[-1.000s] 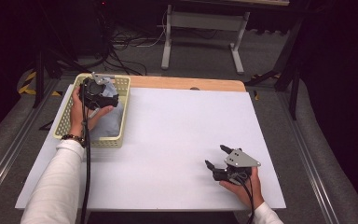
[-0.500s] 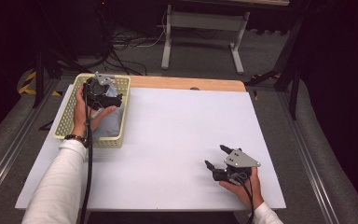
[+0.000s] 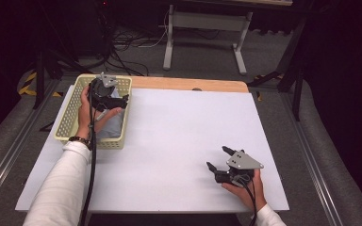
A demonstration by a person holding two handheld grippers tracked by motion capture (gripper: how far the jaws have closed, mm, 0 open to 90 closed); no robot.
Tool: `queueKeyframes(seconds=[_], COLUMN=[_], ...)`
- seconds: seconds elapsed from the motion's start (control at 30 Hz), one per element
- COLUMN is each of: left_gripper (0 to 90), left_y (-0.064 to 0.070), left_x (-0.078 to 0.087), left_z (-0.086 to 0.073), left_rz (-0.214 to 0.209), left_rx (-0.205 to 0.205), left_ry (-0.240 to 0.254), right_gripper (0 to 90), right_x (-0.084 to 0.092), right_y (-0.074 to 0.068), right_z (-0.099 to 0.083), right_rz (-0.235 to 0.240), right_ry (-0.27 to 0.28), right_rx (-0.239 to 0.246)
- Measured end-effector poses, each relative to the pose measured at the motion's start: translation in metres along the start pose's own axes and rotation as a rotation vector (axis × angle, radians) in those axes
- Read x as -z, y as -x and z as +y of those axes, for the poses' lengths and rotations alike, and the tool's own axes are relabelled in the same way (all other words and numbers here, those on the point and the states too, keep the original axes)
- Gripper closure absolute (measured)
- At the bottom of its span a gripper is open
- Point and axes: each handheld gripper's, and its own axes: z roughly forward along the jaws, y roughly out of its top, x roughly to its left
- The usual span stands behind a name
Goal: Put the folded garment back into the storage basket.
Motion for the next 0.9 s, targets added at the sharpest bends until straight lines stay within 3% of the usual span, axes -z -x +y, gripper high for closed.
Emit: queueKeyframes(seconds=[0.9], left_gripper=[12.3], left_y=[0.034], left_x=[0.01], left_z=[0.013], left_rz=[-0.071], left_rx=[-0.073], left_ry=[0.082], right_gripper=[21.3], right_x=[-0.002], right_y=[-0.006], right_z=[0.001], right_rz=[0.022], right_ry=[0.002], right_rx=[0.014])
